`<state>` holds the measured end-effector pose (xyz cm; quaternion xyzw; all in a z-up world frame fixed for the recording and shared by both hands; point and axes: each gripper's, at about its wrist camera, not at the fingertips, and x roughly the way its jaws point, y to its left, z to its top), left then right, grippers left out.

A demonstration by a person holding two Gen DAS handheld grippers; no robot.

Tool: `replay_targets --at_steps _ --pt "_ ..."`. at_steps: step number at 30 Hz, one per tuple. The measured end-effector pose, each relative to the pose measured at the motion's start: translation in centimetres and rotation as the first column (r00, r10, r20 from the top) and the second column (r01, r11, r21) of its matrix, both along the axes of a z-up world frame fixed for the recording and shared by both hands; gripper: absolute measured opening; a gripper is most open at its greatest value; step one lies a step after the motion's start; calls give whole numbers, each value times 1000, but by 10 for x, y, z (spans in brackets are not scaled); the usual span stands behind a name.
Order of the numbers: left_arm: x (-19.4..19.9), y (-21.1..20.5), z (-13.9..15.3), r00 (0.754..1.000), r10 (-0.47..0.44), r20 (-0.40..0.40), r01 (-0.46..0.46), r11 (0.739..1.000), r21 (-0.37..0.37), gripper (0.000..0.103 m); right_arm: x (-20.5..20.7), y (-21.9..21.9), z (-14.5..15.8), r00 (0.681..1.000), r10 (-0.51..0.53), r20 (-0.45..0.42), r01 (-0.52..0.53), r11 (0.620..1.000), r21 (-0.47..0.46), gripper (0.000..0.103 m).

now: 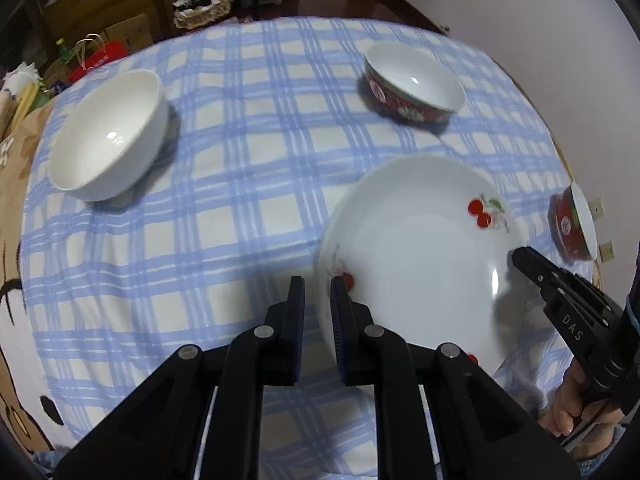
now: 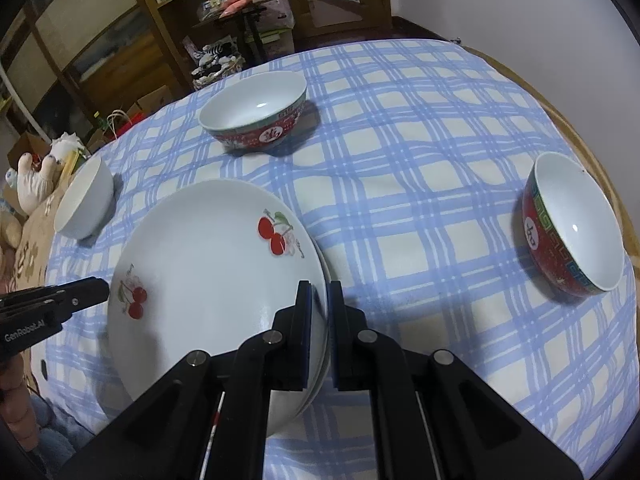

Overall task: Organize plates and bowls
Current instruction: 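Lower the cherry plate onto the stack and open both grippers, then move the left tool to the plain white bowl rim while the right tool reaches its opposite rim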

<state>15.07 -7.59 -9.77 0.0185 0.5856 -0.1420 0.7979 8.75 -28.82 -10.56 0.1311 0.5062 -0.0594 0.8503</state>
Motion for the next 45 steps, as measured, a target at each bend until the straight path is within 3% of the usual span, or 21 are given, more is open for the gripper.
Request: replay_targets --at_steps 3,7,10,14,16,19,22,24,29,37,45 --pt "2 9 16 999 27 44 -27 1000 7 20 2 1 10 1000 2 17 -2 1000 -3 11" --pt "9 28 40 991 81 106 -78 996 -34 56 8 3 30 998 9 59 -10 1000 15 11" --pt "17 40 55 982 112 150 -108 993 -38 63 18 10 44 996 19 82 -21 1000 12 15" --pt "32 60 70 974 127 186 -122 992 -36 78 36 25 59 992 49 116 -48 999 -11 41" --pt "44 69 76 974 116 195 -111 993 -37 83 48 34 63 991 53 120 -49 998 -38 48" --pt "59 87 86 962 166 216 -164 986 -30 89 67 45 65 990 64 124 -61 998 -25 59" --pt "73 107 86 955 219 198 -216 976 -38 89 83 56 68 988 79 136 -76 997 -25 71" --pt "84 117 79 949 266 166 -265 964 -31 89 95 67 70 985 91 149 -87 996 -37 85" --pt "105 136 69 936 321 143 -324 946 -2 89 126 93 75 977 127 172 -126 992 -17 96" --pt "127 162 49 930 347 122 -355 934 47 89 170 141 68 961 236 146 -243 970 29 97" --pt "138 189 22 920 390 43 -391 920 13 89 202 182 49 947 302 108 -305 952 14 97"
